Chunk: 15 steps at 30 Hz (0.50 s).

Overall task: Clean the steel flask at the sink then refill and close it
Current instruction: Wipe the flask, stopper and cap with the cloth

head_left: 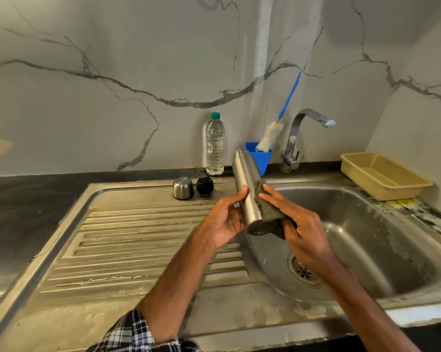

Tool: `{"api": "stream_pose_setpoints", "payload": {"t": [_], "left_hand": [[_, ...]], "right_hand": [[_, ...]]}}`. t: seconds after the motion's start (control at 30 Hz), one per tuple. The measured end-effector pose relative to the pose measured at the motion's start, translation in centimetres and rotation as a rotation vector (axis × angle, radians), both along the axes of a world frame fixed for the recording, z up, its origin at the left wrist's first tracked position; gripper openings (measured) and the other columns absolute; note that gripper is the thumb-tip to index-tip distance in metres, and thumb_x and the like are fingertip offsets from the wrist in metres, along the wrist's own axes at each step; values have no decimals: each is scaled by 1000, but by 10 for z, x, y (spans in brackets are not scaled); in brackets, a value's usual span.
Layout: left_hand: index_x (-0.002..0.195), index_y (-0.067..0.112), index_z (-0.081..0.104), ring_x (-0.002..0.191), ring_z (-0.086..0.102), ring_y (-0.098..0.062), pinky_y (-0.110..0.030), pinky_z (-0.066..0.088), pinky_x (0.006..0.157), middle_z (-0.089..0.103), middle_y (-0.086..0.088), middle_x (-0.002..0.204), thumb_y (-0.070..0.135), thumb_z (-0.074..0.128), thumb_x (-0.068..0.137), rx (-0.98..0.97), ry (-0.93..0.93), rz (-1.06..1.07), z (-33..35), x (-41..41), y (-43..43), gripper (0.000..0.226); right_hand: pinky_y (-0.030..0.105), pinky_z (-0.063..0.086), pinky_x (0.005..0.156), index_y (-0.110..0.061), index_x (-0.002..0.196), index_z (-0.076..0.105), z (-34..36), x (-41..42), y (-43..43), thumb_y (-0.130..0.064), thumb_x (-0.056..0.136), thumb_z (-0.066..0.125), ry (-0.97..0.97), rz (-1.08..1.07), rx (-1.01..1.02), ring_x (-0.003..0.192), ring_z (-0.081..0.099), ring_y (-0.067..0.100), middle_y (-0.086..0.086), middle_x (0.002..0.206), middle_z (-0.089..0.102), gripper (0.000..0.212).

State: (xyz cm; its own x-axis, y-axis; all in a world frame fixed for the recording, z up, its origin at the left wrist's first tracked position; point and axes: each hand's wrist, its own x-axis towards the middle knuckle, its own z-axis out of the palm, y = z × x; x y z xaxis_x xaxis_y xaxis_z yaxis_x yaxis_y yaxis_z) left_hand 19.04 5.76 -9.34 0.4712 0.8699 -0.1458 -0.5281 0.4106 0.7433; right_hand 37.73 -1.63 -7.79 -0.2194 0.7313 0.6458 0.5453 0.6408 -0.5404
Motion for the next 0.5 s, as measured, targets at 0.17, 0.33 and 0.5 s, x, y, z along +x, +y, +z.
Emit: {"api": "stream_pose_setpoints", "payload": {"t": [0.17, 0.33, 0.5], "left_hand": [[133, -2, 56, 105, 68, -32, -48, 53, 99, 66, -22, 126, 34, 76, 88, 26, 32, 0, -2, -6, 6, 61], [139, 1, 51, 112, 69, -33, -46, 57, 98, 65, -22, 132, 29, 82, 80, 19, 33, 58, -1, -2, 2, 73], [137, -1, 53, 102, 69, -32, -42, 60, 88, 66, -22, 125, 33, 78, 85, 16, 30, 43, -3, 0, 4, 68]], "right_hand": [[48, 30, 120, -13, 134, 63, -10, -6, -7, 25, 85, 54, -254, 176, 157, 149, 31, 25, 1, 153, 47, 62], [34, 35, 117, -16, 145, 49, -9, 3, -5, 22, 84, 57, -79, -58, 52, 145, 35, 7, -5, 156, 41, 73], [47, 33, 119, -7, 135, 61, -19, -1, -14, 30, 80, 53, -275, 139, 187, 148, 33, 28, 6, 153, 47, 67]]}}
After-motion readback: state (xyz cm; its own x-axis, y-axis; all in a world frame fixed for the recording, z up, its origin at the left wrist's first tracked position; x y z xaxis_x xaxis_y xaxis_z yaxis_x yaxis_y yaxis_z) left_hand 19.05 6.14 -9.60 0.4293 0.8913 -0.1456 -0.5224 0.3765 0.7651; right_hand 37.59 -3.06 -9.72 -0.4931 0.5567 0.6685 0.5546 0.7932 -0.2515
